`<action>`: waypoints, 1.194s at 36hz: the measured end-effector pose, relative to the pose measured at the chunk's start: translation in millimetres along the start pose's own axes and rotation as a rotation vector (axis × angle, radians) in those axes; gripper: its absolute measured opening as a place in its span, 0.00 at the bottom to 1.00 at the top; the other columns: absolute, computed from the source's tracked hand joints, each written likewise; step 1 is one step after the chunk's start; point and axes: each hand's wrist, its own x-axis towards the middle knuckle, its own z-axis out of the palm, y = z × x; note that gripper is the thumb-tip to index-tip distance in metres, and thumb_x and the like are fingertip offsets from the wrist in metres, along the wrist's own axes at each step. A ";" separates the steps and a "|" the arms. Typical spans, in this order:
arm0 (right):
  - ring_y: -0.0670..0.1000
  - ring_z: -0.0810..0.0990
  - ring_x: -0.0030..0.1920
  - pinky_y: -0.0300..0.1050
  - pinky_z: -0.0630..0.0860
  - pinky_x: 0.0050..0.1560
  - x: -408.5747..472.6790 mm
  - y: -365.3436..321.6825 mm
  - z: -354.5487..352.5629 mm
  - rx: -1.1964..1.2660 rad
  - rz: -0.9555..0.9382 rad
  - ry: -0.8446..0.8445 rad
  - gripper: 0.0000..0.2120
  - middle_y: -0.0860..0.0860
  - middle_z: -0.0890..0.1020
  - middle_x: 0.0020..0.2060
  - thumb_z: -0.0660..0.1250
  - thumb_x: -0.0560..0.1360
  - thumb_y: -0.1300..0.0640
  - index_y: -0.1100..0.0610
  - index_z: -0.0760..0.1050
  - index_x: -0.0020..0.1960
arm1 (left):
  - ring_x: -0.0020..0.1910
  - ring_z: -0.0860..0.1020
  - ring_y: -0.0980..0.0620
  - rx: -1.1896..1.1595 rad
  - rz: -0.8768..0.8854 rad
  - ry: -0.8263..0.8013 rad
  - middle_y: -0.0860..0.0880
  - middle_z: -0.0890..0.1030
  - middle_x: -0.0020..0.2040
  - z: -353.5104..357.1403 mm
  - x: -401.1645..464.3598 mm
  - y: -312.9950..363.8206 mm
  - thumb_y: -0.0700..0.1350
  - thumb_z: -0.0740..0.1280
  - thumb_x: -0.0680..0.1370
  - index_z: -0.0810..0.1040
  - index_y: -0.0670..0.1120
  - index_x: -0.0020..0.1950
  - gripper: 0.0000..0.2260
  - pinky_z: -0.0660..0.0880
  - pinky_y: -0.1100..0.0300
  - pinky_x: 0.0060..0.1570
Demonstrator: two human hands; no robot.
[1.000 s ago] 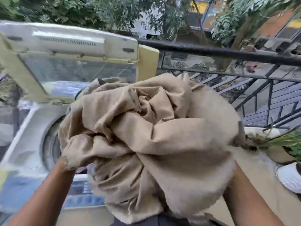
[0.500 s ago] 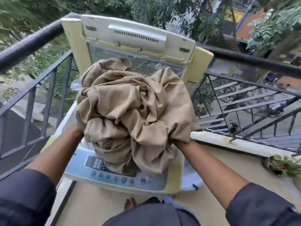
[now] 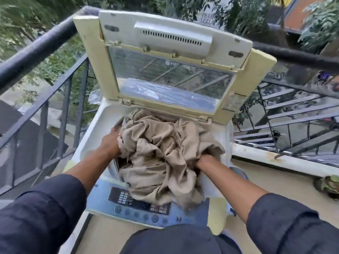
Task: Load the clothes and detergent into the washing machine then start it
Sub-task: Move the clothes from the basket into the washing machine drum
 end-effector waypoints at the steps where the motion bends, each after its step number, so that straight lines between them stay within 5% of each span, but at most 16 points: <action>1: 0.58 0.56 0.81 0.50 0.55 0.78 2.7 -1.7 -1.5 0.031 -0.018 0.009 0.34 0.56 0.51 0.83 0.58 0.86 0.45 0.56 0.48 0.84 | 0.73 0.73 0.37 0.006 -0.021 -0.006 0.39 0.70 0.78 1.1 0.9 0.9 0.43 0.68 0.83 0.69 0.45 0.80 0.25 0.71 0.48 0.69; 4: 0.58 0.59 0.81 0.53 0.59 0.79 13.9 -8.9 -0.3 0.030 -0.121 0.008 0.38 0.55 0.55 0.83 0.63 0.81 0.39 0.54 0.54 0.84 | 0.77 0.71 0.41 0.070 0.146 -0.064 0.41 0.72 0.78 1.6 3.1 4.1 0.62 0.57 0.75 0.71 0.44 0.79 0.36 0.66 0.51 0.75; 5: 0.58 0.60 0.80 0.52 0.60 0.79 15.7 -11.6 2.3 0.043 -0.178 0.029 0.38 0.54 0.57 0.83 0.64 0.80 0.38 0.53 0.57 0.83 | 0.76 0.72 0.41 0.022 0.190 -0.090 0.41 0.74 0.77 2.4 2.4 8.7 0.63 0.61 0.73 0.69 0.45 0.80 0.38 0.66 0.50 0.75; 7: 0.56 0.62 0.80 0.48 0.60 0.78 15.4 -17.7 11.8 0.083 -0.280 0.077 0.35 0.53 0.61 0.82 0.66 0.80 0.40 0.52 0.62 0.81 | 0.71 0.76 0.43 -0.201 0.279 -0.090 0.45 0.77 0.73 7.7 -3.3 15.6 0.50 0.72 0.73 0.64 0.53 0.82 0.37 0.73 0.51 0.69; 9: 0.55 0.64 0.78 0.43 0.60 0.75 8.7 -27.2 20.8 0.116 -0.348 0.090 0.30 0.52 0.64 0.80 0.64 0.81 0.42 0.51 0.65 0.80 | 0.67 0.76 0.53 -0.328 0.336 -0.108 0.55 0.77 0.71 15.2 -13.8 22.4 0.42 0.73 0.71 0.65 0.63 0.78 0.39 0.74 0.64 0.61; 11: 0.53 0.64 0.78 0.37 0.58 0.68 1.2 -34.4 32.1 0.187 -0.380 0.083 0.28 0.51 0.66 0.79 0.63 0.81 0.44 0.49 0.65 0.79 | 0.66 0.76 0.61 -0.426 0.391 -0.107 0.58 0.76 0.73 17.6 -23.6 27.8 0.42 0.70 0.68 0.69 0.60 0.77 0.38 0.71 0.75 0.56; 15: 0.47 0.52 0.81 0.34 0.41 0.69 -8.4 -36.5 57.7 0.244 -0.375 0.097 0.29 0.44 0.56 0.82 0.59 0.83 0.43 0.45 0.56 0.82 | 0.77 0.69 0.57 -0.502 0.571 -0.054 0.51 0.72 0.76 14.5 -34.2 24.2 0.43 0.75 0.68 0.71 0.51 0.77 0.37 0.66 0.64 0.72; 17: 0.46 0.50 0.81 0.35 0.39 0.70 -8.3 -34.5 72.5 0.259 -0.342 0.034 0.28 0.43 0.54 0.82 0.57 0.83 0.42 0.44 0.56 0.82 | 0.79 0.66 0.54 -0.449 0.599 -0.024 0.50 0.70 0.77 19.5 -37.5 18.7 0.44 0.78 0.68 0.70 0.54 0.77 0.39 0.63 0.60 0.76; 20: 0.55 0.60 0.80 0.46 0.53 0.77 -8.9 -33.8 83.6 0.344 -0.217 -0.041 0.27 0.53 0.64 0.80 0.58 0.83 0.44 0.53 0.65 0.79 | 0.80 0.61 0.61 -0.338 0.559 0.119 0.52 0.66 0.77 37.0 -42.4 15.7 0.46 0.78 0.69 0.68 0.60 0.78 0.40 0.60 0.70 0.75; 23: 0.59 0.57 0.81 0.53 0.50 0.79 2.9 -41.9 85.2 0.389 -0.224 0.010 0.26 0.58 0.62 0.80 0.58 0.85 0.50 0.59 0.63 0.80 | 0.80 0.64 0.49 -0.278 0.535 0.188 0.47 0.63 0.79 58.4 -43.6 17.6 0.52 0.76 0.73 0.66 0.59 0.80 0.36 0.65 0.55 0.77; 29: 0.57 0.54 0.83 0.54 0.43 0.83 36.1 -63.8 77.3 0.171 -0.398 0.487 0.37 0.54 0.58 0.82 0.51 0.77 0.40 0.52 0.55 0.83 | 0.79 0.62 0.38 -0.132 0.497 0.047 0.39 0.53 0.82 87.5 -16.2 20.8 0.68 0.72 0.71 0.60 0.55 0.83 0.45 0.63 0.48 0.79; 31: 0.56 0.54 0.82 0.52 0.44 0.83 51.3 -68.0 71.3 0.102 -0.402 0.518 0.35 0.54 0.57 0.82 0.56 0.79 0.42 0.51 0.55 0.83 | 0.78 0.62 0.30 0.011 0.364 -0.105 0.32 0.46 0.83 98.4 -0.5 13.9 0.65 0.72 0.72 0.50 0.56 0.85 0.48 0.66 0.41 0.77; 34: 0.56 0.59 0.80 0.50 0.51 0.81 74.0 -68.0 68.8 0.071 -0.364 0.434 0.33 0.53 0.61 0.81 0.59 0.80 0.42 0.50 0.57 0.82 | 0.66 0.77 0.27 0.280 0.194 -0.298 0.24 0.41 0.81 113.6 19.0 7.2 0.47 0.68 0.80 0.36 0.56 0.85 0.46 0.76 0.43 0.66; 38: 0.59 0.66 0.77 0.54 0.65 0.77 89.5 -62.3 67.3 0.010 -0.180 0.260 0.28 0.56 0.67 0.78 0.57 0.82 0.42 0.50 0.62 0.79 | 0.62 0.81 0.31 0.441 0.081 -0.397 0.22 0.52 0.79 118.2 30.1 2.1 0.50 0.64 0.83 0.35 0.52 0.85 0.43 0.79 0.47 0.60; 40: 0.59 0.61 0.79 0.55 0.62 0.78 87.5 -64.8 60.6 0.049 -0.121 0.214 0.32 0.55 0.61 0.81 0.58 0.82 0.40 0.49 0.57 0.82 | 0.63 0.79 0.32 0.434 0.010 -0.411 0.27 0.66 0.74 114.1 34.1 -1.0 0.52 0.66 0.81 0.41 0.50 0.86 0.43 0.78 0.47 0.59; 43: 0.59 0.71 0.74 0.55 0.72 0.71 81.2 -75.3 34.8 0.152 -0.039 0.190 0.26 0.55 0.72 0.75 0.59 0.81 0.40 0.49 0.68 0.76 | 0.63 0.79 0.32 0.285 -0.093 -0.358 0.32 0.77 0.67 97.8 40.2 -0.4 0.54 0.67 0.79 0.55 0.48 0.83 0.36 0.77 0.47 0.62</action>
